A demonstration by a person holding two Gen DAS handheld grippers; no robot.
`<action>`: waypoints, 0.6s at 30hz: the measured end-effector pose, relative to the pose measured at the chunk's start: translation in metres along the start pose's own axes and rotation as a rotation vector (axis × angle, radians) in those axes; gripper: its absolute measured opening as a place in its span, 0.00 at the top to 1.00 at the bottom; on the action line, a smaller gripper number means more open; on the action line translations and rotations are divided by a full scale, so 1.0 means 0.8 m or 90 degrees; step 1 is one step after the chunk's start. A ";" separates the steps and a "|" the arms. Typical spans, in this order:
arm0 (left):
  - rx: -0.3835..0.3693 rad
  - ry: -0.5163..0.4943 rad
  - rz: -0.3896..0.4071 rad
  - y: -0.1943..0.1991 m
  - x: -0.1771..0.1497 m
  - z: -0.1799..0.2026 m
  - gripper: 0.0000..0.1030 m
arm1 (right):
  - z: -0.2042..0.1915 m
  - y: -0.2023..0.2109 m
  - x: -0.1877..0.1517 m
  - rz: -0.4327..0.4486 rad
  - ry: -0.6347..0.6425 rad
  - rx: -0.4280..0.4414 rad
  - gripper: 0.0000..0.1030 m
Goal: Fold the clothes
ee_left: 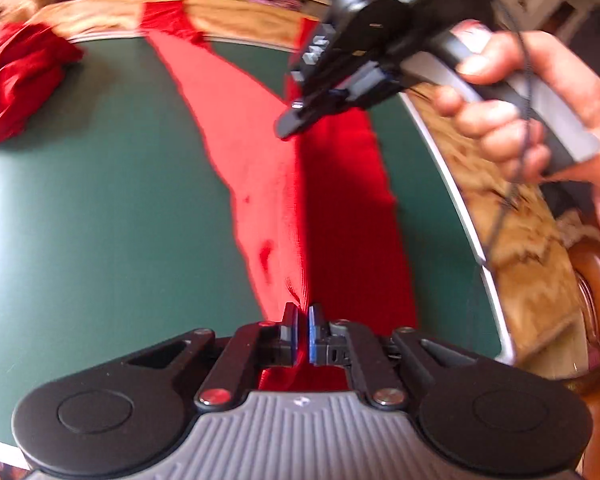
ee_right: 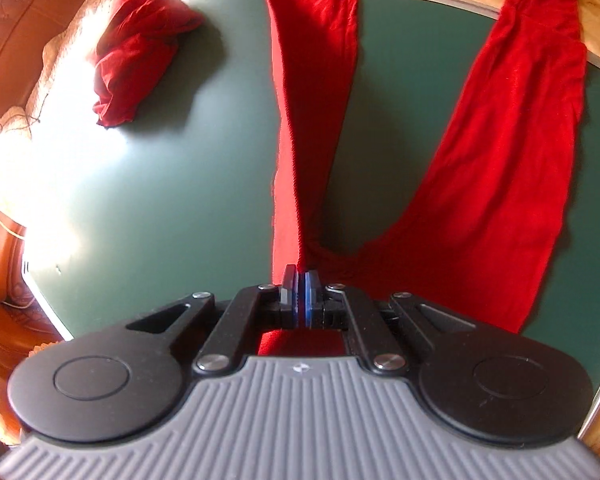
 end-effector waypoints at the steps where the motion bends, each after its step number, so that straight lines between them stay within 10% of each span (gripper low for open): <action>1: -0.010 -0.013 -0.013 -0.001 0.003 0.015 0.95 | 0.010 0.007 -0.009 0.005 -0.013 0.006 0.95; 18: -0.111 -0.137 -0.188 -0.123 -0.047 0.115 0.94 | 0.158 -0.014 -0.140 0.059 -0.089 -0.039 0.95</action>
Point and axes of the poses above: each gripper's, at about its wrist camera, not at the fingertips, and y roughly against the way its jaws point, z to its right, x to its top, the point moved 3 cm from there along -y, roughly the way its jaws point, and after that the axes turned 5 degrees about y, right-handed, at the moved point
